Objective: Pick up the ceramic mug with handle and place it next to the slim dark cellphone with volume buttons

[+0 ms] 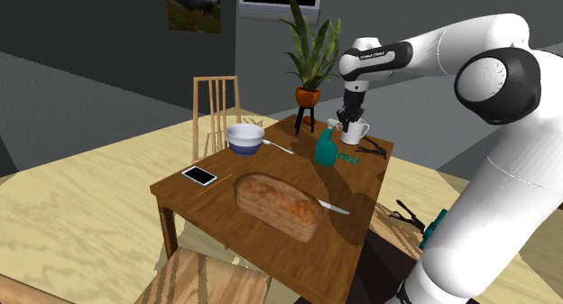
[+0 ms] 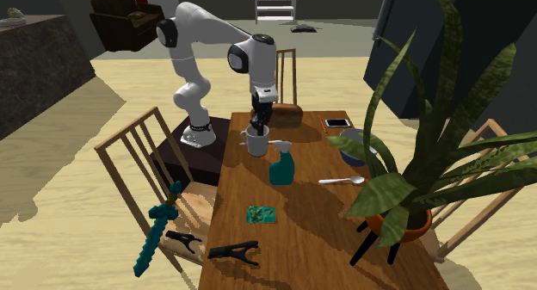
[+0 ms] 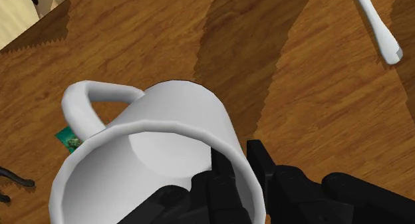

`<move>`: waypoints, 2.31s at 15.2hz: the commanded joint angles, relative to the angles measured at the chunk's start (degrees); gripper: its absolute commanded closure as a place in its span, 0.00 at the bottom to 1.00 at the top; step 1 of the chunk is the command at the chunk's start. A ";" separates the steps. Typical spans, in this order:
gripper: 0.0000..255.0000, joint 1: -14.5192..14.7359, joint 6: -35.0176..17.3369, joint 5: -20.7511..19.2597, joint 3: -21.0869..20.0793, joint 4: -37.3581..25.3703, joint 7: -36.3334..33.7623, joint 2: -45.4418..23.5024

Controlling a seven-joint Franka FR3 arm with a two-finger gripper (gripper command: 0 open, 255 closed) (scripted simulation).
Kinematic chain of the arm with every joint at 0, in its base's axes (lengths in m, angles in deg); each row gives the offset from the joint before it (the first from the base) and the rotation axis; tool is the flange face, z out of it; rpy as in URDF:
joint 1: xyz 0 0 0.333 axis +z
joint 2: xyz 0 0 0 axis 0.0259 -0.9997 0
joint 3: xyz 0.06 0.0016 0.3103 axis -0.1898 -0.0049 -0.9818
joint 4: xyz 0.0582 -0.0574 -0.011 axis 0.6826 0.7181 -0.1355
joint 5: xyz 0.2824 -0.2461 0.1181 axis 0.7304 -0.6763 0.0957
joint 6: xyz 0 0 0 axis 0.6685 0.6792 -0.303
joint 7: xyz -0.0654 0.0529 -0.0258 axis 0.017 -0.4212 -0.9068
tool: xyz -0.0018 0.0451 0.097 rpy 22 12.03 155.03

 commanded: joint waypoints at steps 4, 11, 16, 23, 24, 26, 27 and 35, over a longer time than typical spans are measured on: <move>1.00 3.30 0.18 -0.67 -3.92 2.35 -7.51 2.09; 1.00 7.69 0.95 -0.24 -9.26 2.54 -17.08 2.28; 1.00 10.81 1.70 0.48 -12.84 0.71 -23.51 0.69; 1.00 15.12 3.24 1.50 -17.38 -4.67 -31.98 -3.77; 1.00 15.73 3.53 1.62 -17.97 -5.72 -33.15 -4.61; 1.00 16.96 4.17 1.82 -19.10 -8.05 -35.44 -6.45; 1.00 17.57 4.52 1.90 -19.66 -9.33 -36.57 -7.44; 1.00 22.54 8.56 2.05 -23.43 -22.84 -45.09 -17.40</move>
